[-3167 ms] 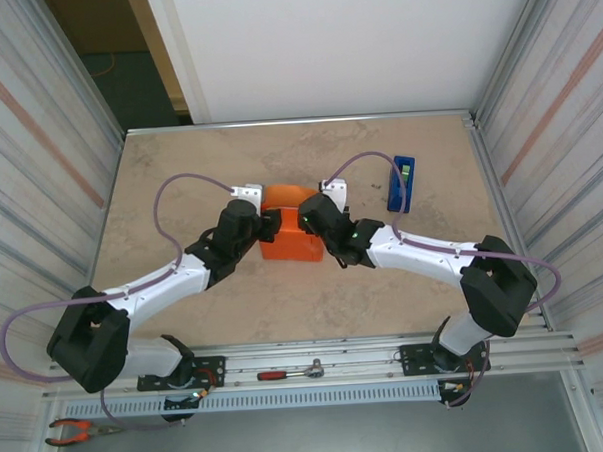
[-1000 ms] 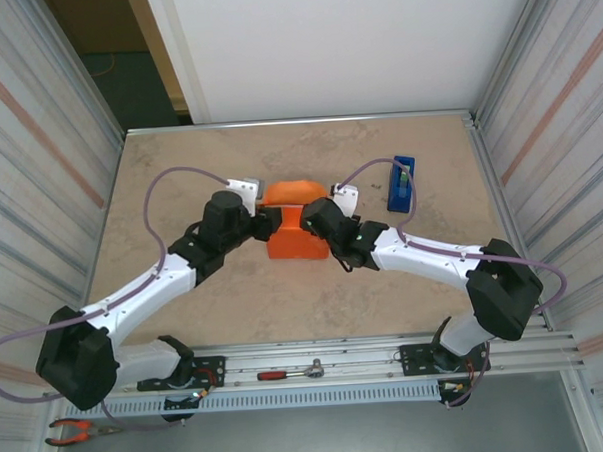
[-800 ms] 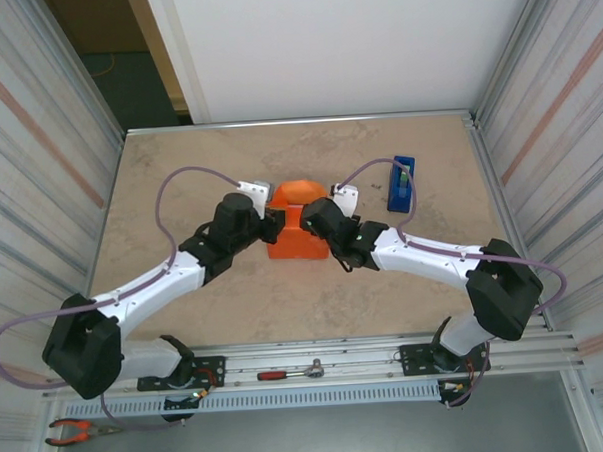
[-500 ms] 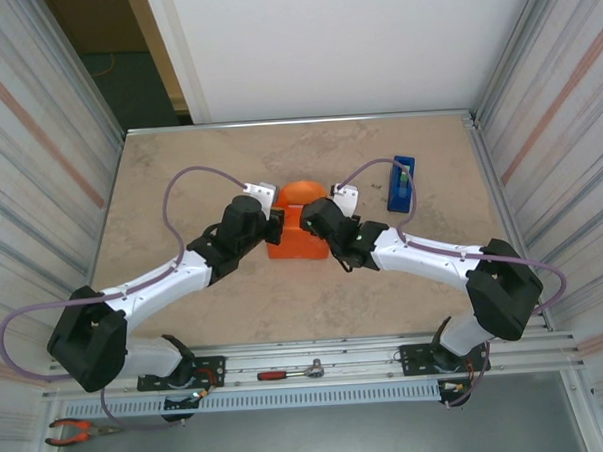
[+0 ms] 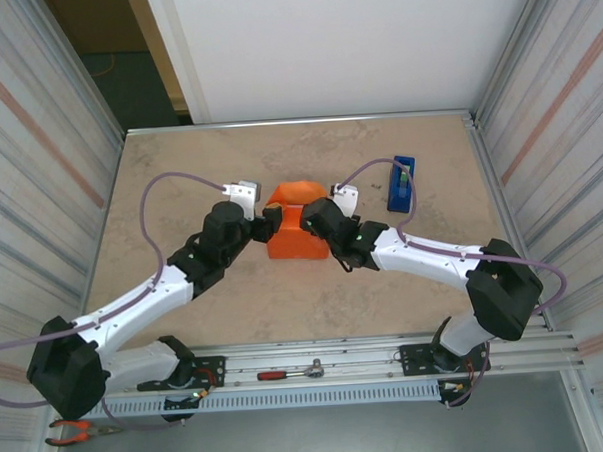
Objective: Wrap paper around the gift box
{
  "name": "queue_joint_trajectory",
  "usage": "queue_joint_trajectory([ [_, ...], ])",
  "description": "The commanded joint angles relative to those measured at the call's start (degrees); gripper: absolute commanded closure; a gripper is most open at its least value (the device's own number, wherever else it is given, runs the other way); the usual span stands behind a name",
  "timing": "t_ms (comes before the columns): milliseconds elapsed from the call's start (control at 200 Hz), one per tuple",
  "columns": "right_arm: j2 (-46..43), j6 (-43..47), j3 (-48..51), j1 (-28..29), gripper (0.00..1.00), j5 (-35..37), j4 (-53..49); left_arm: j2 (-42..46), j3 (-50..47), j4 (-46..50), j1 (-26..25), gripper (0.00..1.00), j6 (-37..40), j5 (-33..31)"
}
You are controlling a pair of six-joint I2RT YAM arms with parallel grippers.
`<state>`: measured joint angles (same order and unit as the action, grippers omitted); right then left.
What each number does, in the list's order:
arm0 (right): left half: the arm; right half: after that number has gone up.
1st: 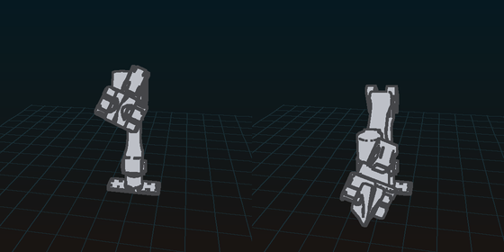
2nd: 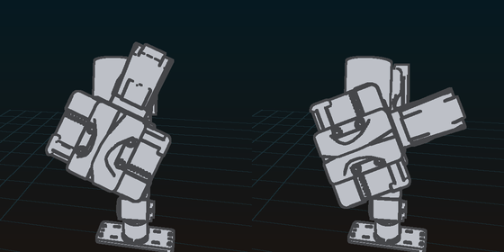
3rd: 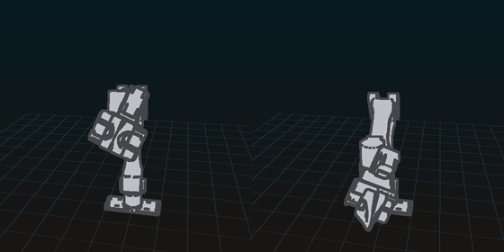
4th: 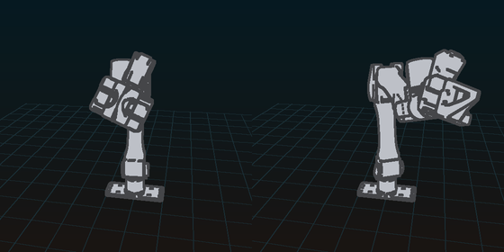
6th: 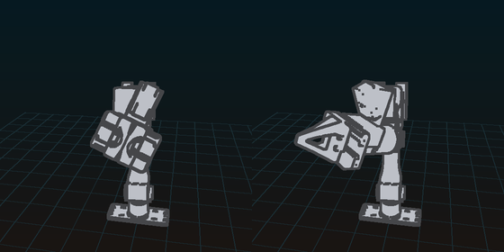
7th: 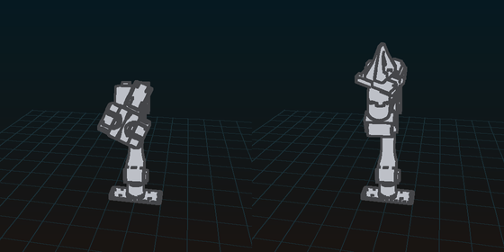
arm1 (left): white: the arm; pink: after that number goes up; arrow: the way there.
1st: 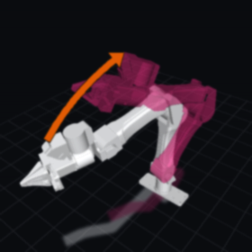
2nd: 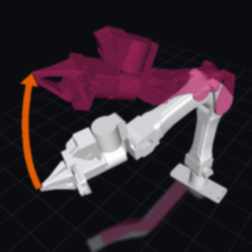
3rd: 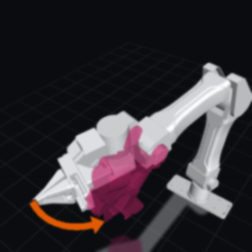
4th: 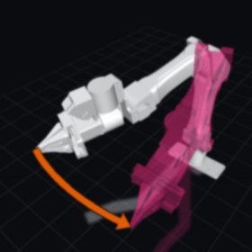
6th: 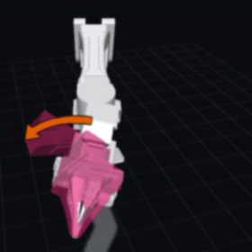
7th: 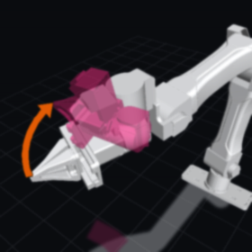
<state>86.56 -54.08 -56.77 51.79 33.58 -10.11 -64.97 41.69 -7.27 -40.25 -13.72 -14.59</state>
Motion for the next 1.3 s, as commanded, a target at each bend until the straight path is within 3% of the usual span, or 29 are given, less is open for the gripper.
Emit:
queue_joint_trajectory([
  [0,1.93,-0.67,2.02,0.46,0.19,-0.07,-7.67,-0.12,-1.01,-1.06,-0.44,0.31,-0.27,1.15],
  [361,1.96,-0.85,1.99,0.59,0.19,0.00,-7.67,-7.05,0.59,-2.74,-2.06,0.24,2.00,3.07],
  [646,2.31,-0.85,1.93,0.59,0.19,-0.10,-7.58,-10.26,5.23,2.95,-1.90,0.23,3.11,-6.56],
  [862,2.53,-0.85,1.93,0.59,0.19,-0.13,-7.41,-6.44,4.25,3.69,1.91,0.22,1.96,-7.73],
  [1298,2.99,-1.02,1.76,0.68,0.19,-0.31,-7.29,-3.34,-0.12,-1.76,3.78,0.28,-1.12,2.71],
])
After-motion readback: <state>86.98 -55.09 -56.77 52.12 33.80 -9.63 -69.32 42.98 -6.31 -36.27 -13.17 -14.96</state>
